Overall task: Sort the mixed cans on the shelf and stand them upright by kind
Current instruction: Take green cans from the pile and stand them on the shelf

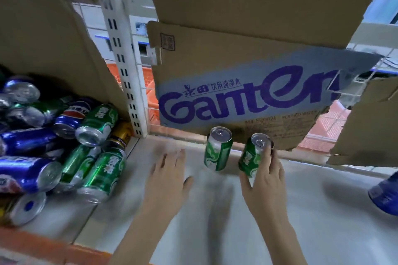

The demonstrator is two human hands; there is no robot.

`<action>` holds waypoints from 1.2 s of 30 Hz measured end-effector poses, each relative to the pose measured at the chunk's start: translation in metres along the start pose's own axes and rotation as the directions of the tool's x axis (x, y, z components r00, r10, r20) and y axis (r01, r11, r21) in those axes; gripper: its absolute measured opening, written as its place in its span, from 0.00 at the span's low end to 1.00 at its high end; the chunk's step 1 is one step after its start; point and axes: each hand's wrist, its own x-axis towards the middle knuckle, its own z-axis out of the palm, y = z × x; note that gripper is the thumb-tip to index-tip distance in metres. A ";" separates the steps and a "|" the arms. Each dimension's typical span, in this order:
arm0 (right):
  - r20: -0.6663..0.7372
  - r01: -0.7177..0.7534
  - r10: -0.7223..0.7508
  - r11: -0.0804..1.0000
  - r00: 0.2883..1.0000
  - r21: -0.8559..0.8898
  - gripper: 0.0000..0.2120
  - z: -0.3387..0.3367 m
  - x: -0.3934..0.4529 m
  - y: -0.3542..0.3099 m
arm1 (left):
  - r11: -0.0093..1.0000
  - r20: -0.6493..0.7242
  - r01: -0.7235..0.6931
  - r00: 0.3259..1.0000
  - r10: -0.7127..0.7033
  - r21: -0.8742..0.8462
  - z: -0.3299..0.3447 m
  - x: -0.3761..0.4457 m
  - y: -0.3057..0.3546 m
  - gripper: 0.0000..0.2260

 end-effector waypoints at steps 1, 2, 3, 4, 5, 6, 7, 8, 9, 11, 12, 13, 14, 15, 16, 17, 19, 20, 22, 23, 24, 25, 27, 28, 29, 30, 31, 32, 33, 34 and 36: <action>-0.004 -0.011 0.011 1.000 1.000 -0.010 0.42 0.002 -0.013 -0.006 | 1.000 -0.019 0.005 1.000 -0.006 -0.028 0.002 -0.015 -0.011 0.32; -0.002 -0.019 0.019 0.999 1.000 -0.025 0.42 0.004 -0.027 -0.013 | 0.999 -0.023 0.015 1.000 -0.016 -0.046 0.004 -0.031 -0.023 0.30; 0.014 -0.027 0.027 0.999 1.000 -0.036 0.40 0.007 -0.041 -0.021 | 0.999 -0.032 0.015 0.999 -0.017 -0.052 0.006 -0.044 -0.034 0.29; 0.040 -0.028 0.030 0.999 0.999 -0.046 0.39 0.010 -0.055 -0.031 | 0.998 -0.039 0.016 0.999 -0.018 -0.057 0.003 -0.057 -0.046 0.28; 0.072 -0.011 0.015 0.998 0.997 -0.062 0.37 0.013 -0.069 -0.043 | 0.998 -0.054 0.016 0.998 -0.019 -0.060 0.003 -0.069 -0.059 0.27; 0.100 0.017 -0.009 0.997 0.995 -0.081 0.36 0.016 -0.083 -0.056 | 0.998 -0.073 0.018 0.997 -0.022 -0.060 0.000 -0.080 -0.073 0.25; 0.121 0.047 -0.035 0.994 0.992 -0.094 0.35 0.020 -0.097 -0.071 | 0.998 -0.098 0.014 0.995 -0.019 -0.054 -0.003 -0.091 -0.088 0.22; 0.130 0.071 -0.058 0.993 0.990 -0.096 0.33 0.023 -0.111 -0.088 | 0.998 -0.115 0.014 0.993 -0.020 -0.054 -0.009 -0.103 -0.103 0.18; 0.129 0.090 -0.079 0.992 0.989 -0.085 0.32 0.024 -0.125 -0.107 | 0.998 -0.125 0.020 0.992 -0.027 -0.056 -0.015 -0.115 -0.120 0.16; 0.135 0.096 -0.091 0.995 0.987 -0.033 0.28 0.026 -0.152 -0.150 | 0.997 -0.131 0.041 0.990 -0.049 -0.057 -0.030 -0.143 -0.158 0.16; 0.141 0.101 -0.099 0.995 0.985 -0.010 0.26 0.026 -0.165 -0.173 | 0.997 -0.132 0.054 0.989 -0.062 -0.058 -0.038 -0.159 -0.179 0.15; 0.134 0.132 -0.131 0.991 0.982 0.000 0.23 0.027 -0.179 -0.195 | 0.996 -0.137 0.073 0.987 -0.079 -0.055 -0.046 -0.175 -0.201 0.14; 0.121 0.177 -0.176 0.984 0.977 0.004 0.21 0.030 -0.193 -0.217 | 0.994 -0.140 0.099 0.985 -0.105 -0.048 -0.053 -0.193 -0.225 0.13; 0.111 0.226 -0.226 0.974 0.968 0.011 0.20 0.032 -0.207 -0.240 | 0.991 -0.140 0.132 0.981 -0.135 -0.030 -0.059 -0.211 -0.249 0.12; 0.110 0.264 -0.265 0.964 0.958 0.028 0.20 0.034 -0.220 -0.262 | 0.985 -0.134 0.174 0.976 -0.173 -0.006 -0.066 -0.228 -0.272 0.12; 0.135 0.288 -0.291 0.957 0.947 0.044 0.20 0.037 -0.230 -0.280 | 0.977 -0.123 0.214 0.970 -0.211 0.012 -0.070 -0.242 -0.292 0.15; 0.231 0.332 -0.336 0.941 0.913 0.059 0.23 0.044 -0.254 -0.321 | 0.951 -0.108 0.309 0.946 -0.305 0.027 -0.082 -0.276 -0.334 0.17; 0.249 0.362 -0.366 0.930 0.897 0.063 0.24 0.045 -0.263 -0.336 | 0.939 -0.102 0.342 0.936 -0.336 0.038 -0.085 -0.289 -0.353 0.17; 0.263 0.437 -0.440 0.897 0.859 0.073 0.24 0.051 -0.279 -0.370 | 0.911 -0.106 0.404 0.912 -0.396 0.077 -0.095 -0.317 -0.391 0.13; 0.250 0.464 -0.467 0.883 0.848 0.073 0.24 0.054 -0.285 -0.383 | 0.899 -0.116 0.428 0.902 -0.417 0.093 -0.098 -0.327 -0.408 0.13; 0.235 0.482 -0.484 0.873 0.843 0.071 0.24 0.057 -0.290 -0.396 | 0.887 -0.118 0.451 0.890 -0.439 0.100 -0.100 -0.336 -0.422 0.12; 0.228 0.496 -0.498 0.865 0.836 0.072 0.23 0.059 -0.293 -0.410 | 0.876 -0.114 0.471 0.880 -0.460 0.099 -0.101 -0.343 -0.434 0.12; 0.214 0.519 -0.521 0.852 0.826 0.073 0.23 0.066 -0.295 -0.433 | 0.862 -0.086 0.500 0.866 -0.493 0.088 -0.100 -0.353 -0.454 0.12; 0.216 0.526 -0.528 0.848 0.822 0.071 0.23 0.070 -0.295 -0.444 | 0.855 -0.073 0.511 0.859 -0.506 0.089 -0.099 -0.357 -0.462 0.12; 0.226 0.533 -0.533 0.844 0.815 0.069 0.23 0.075 -0.296 -0.455 | 0.851 -0.057 0.518 0.855 -0.515 0.088 -0.096 -0.360 -0.470 0.12; 0.231 0.542 -0.542 0.838 0.808 0.071 0.23 0.080 -0.296 -0.465 | 0.849 -0.036 0.521 0.853 -0.520 0.090 -0.093 -0.362 -0.479 0.13; 0.228 0.552 -0.553 0.830 0.801 0.072 0.24 0.086 -0.295 -0.475 | 0.851 -0.017 0.517 0.855 -0.518 0.091 -0.090 -0.362 -0.488 0.13; 0.220 0.565 -0.566 0.822 0.795 0.075 0.24 0.093 -0.295 -0.485 | 0.850 0.002 0.519 0.853 -0.521 0.085 -0.086 -0.363 -0.498 0.11; 0.211 0.576 -0.578 0.814 0.788 0.079 0.24 0.101 -0.294 -0.495 | 0.850 0.019 0.521 0.852 -0.524 0.080 -0.084 -0.362 -0.509 0.11; 0.204 0.584 -0.587 0.807 0.783 0.083 0.24 0.109 -0.293 -0.506 | 0.848 0.036 0.524 0.849 -0.528 0.080 -0.083 -0.361 -0.520 0.13; 0.204 0.589 -0.597 0.801 0.776 0.104 0.24 0.127 -0.290 -0.529 | 0.840 0.043 0.536 0.840 -0.541 0.084 -0.083 -0.355 -0.546 0.15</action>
